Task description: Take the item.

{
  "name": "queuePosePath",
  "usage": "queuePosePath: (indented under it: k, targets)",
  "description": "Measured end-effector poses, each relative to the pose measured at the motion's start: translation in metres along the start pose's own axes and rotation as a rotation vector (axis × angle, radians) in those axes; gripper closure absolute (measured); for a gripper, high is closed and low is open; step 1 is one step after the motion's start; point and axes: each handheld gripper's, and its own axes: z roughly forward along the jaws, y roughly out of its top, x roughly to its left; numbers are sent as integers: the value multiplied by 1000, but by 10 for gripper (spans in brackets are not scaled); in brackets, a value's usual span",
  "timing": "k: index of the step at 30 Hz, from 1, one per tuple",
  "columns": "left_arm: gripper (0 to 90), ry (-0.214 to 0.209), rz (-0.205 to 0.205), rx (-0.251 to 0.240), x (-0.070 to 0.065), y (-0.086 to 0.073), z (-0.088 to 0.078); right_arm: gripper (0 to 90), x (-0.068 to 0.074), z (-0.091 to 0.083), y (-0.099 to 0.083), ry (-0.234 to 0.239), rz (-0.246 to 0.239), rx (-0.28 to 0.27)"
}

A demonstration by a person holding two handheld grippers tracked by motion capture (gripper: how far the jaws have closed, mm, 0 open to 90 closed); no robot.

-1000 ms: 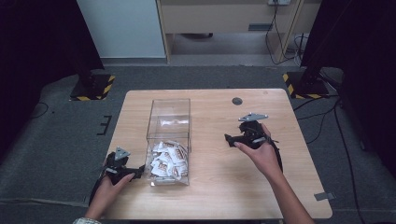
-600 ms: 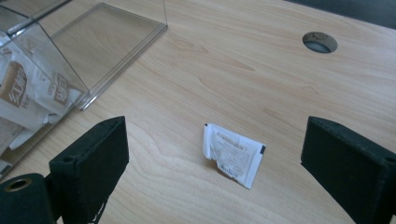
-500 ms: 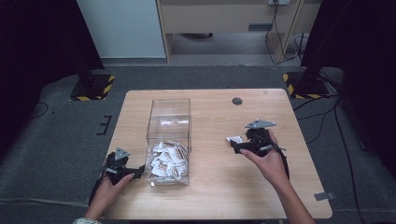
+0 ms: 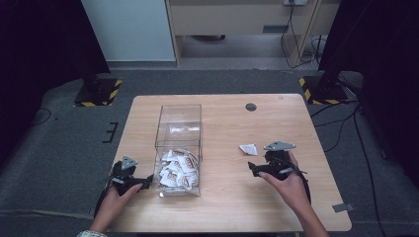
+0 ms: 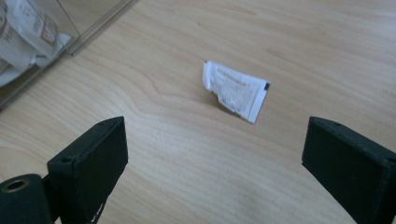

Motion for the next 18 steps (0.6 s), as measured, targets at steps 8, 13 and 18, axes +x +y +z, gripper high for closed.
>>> queuePosePath:
  k: [8,13,18]
  targets:
    - [0,0,0,0,0,0,0,69,-2,4,-32,0,44,30]
    - [0,0,-1,0,0,0,0,67,0,12,-47,-3,53,58]
    - [0,0,0,0,0,0,0,55,7,20,-57,-5,38,95]
